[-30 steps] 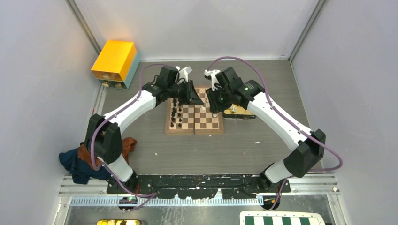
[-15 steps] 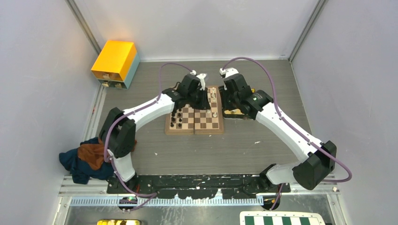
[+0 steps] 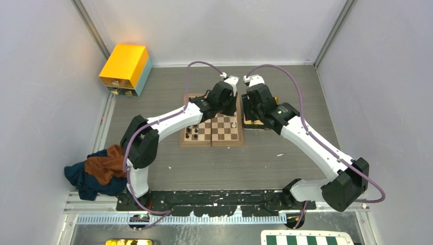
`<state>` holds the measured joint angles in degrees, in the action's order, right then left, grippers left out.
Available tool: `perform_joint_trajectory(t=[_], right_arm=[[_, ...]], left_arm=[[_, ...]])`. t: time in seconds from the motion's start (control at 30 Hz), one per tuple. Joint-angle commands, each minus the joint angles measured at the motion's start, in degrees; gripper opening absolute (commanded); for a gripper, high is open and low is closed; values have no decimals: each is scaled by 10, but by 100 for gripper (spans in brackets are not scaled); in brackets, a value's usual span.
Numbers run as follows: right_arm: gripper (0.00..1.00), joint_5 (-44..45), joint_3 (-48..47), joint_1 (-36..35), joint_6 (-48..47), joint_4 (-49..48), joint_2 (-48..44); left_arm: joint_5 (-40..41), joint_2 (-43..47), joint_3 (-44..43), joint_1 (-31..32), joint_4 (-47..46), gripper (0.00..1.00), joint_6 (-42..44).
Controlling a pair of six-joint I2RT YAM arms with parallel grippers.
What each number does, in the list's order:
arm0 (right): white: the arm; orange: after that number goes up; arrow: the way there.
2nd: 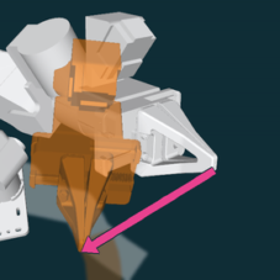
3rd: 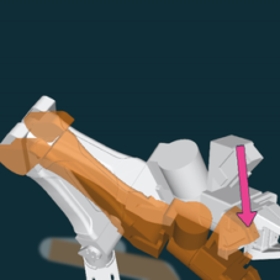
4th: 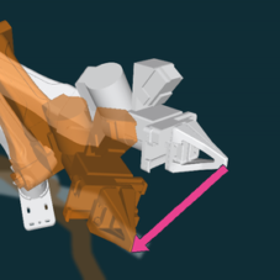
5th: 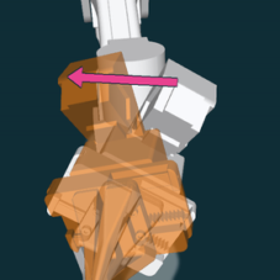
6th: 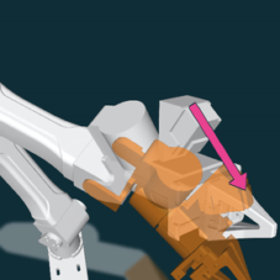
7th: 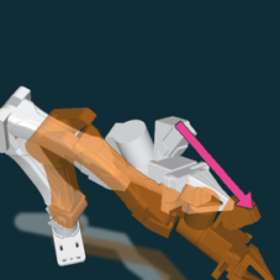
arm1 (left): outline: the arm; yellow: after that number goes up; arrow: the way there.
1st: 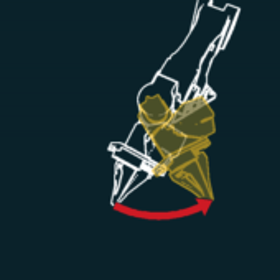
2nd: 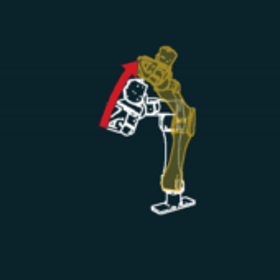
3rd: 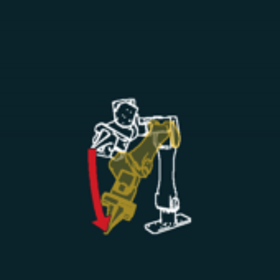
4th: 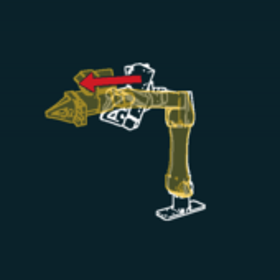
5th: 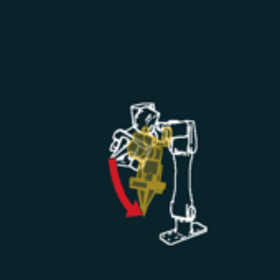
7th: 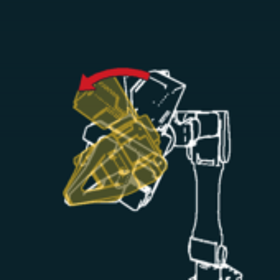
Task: Set up the chess pieces on the board
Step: Place the chess piece on the chessboard.
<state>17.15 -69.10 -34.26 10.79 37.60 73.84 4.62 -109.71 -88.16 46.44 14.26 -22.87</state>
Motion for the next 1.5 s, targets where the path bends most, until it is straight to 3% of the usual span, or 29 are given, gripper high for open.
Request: perform_joint_trajectory(t=[0.0,0.53,1.47], right_arm=[[40,24,9,4,-6,-48,-30],[42,71,69,11,15,-103,-104],[43,53,94,11,22,-103,-123]], left_arm=[[61,-16,-30,13,-49,0,34],[146,-59,-31,40,-120,0,77],[191,-114,-41,39,-140,3,60]])
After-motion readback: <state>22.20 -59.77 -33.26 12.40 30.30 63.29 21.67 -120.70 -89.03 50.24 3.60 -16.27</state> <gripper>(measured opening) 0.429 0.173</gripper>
